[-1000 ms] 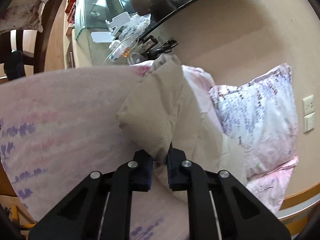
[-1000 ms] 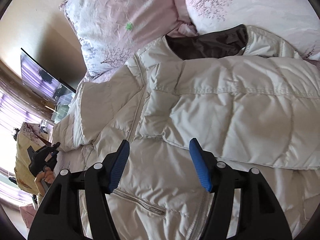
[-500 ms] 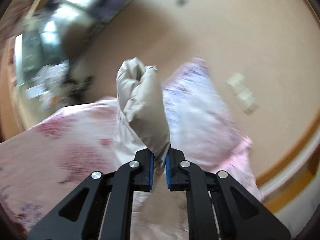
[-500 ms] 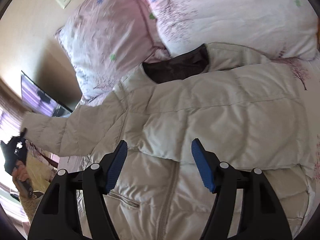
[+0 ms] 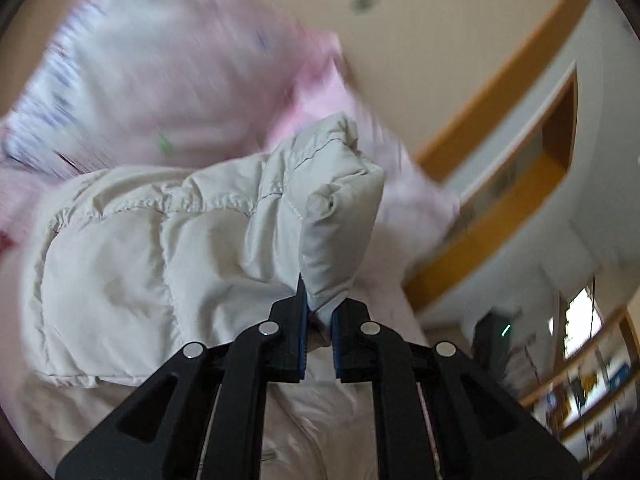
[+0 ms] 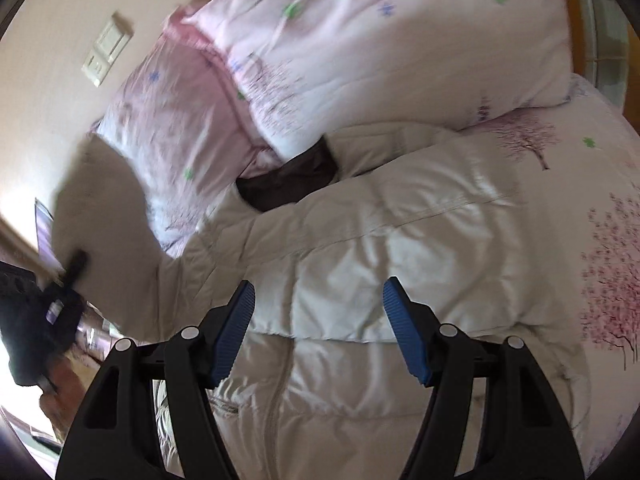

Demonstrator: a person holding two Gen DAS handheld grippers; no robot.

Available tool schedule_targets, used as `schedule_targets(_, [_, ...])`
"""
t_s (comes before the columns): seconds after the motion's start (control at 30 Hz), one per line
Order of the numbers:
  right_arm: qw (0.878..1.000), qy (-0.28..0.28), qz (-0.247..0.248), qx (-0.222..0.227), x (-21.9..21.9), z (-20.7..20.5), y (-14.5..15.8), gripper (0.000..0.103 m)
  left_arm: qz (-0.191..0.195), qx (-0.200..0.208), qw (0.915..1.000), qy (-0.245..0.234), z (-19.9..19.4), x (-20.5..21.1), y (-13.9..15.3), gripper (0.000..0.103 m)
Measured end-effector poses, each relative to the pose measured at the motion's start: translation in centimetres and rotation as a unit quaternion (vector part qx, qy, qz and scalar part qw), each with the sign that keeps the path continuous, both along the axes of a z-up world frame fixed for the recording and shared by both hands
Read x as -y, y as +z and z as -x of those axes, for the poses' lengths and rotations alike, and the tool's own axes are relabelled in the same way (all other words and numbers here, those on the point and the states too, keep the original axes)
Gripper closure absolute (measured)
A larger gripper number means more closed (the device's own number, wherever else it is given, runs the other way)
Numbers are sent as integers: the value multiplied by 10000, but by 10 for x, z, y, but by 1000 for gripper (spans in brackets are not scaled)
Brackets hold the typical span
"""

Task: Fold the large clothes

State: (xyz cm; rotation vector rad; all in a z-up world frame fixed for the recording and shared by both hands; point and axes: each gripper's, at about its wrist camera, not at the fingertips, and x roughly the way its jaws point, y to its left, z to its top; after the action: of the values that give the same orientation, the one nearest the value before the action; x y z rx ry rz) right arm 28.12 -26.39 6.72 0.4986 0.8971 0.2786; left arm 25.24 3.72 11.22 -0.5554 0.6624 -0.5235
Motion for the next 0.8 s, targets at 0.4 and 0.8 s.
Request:
schedule_targets(0.4, [9972, 16, -591, -454, 16, -14, -27, 35, -740, -553, 9891, -1143, -5, 81, -56, 15])
schedule_targets(0.8, [9904, 543, -590, -1125, -42, -43, -72, 71, -1615, -450, 9823, 840, 57, -82, -60, 5])
